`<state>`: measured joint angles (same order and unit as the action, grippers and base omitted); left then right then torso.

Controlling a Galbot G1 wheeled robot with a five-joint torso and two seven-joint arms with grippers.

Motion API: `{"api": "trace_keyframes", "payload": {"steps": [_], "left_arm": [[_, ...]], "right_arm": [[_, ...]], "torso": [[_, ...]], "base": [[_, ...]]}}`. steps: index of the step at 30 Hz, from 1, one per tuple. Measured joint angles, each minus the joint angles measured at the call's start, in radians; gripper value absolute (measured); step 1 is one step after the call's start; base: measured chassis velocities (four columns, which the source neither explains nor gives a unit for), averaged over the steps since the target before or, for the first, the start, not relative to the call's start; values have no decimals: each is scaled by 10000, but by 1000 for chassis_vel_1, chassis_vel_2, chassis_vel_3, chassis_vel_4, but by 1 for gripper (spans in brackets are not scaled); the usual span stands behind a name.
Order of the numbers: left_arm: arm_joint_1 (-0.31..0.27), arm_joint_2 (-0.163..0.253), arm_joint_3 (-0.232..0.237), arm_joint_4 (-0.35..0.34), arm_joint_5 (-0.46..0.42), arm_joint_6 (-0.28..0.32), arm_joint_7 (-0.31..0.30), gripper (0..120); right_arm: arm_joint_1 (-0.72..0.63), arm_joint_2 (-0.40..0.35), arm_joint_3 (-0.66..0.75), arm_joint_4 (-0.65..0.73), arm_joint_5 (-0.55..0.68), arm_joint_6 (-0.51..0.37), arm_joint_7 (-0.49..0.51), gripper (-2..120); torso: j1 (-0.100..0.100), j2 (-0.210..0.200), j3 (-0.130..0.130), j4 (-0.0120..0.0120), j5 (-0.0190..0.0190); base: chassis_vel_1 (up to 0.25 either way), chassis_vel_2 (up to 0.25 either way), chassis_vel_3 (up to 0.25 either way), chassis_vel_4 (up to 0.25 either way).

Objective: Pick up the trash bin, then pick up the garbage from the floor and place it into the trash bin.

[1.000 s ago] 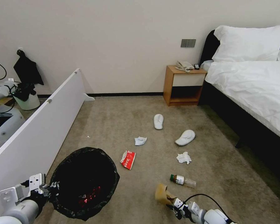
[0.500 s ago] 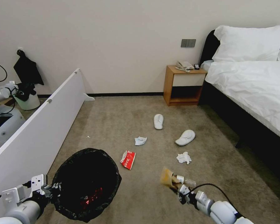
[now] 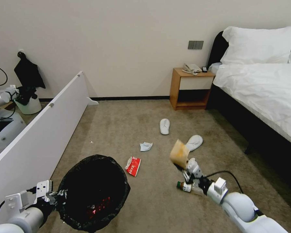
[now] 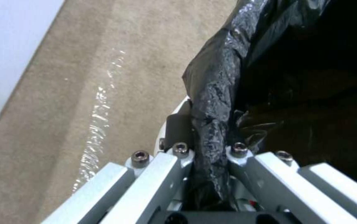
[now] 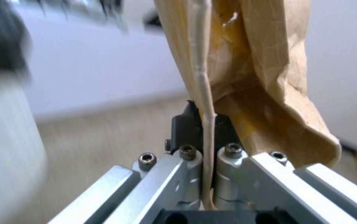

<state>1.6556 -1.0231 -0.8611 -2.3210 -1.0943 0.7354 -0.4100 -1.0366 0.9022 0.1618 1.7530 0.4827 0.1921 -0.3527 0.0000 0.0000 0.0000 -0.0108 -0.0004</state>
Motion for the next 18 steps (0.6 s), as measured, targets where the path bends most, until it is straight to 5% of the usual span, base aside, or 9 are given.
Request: {"api": "trace_keyframes", "payload": {"steps": [18], "left_arm": [[144, 240, 328, -13, -22, -1, -56, 2]], "right_arm": [[3706, 261, -2818, 1515, 4129, -547, -658, 0]], "torso": [[0, 1, 0, 2, 1]], "base": [[0, 0, 0, 0]]}}
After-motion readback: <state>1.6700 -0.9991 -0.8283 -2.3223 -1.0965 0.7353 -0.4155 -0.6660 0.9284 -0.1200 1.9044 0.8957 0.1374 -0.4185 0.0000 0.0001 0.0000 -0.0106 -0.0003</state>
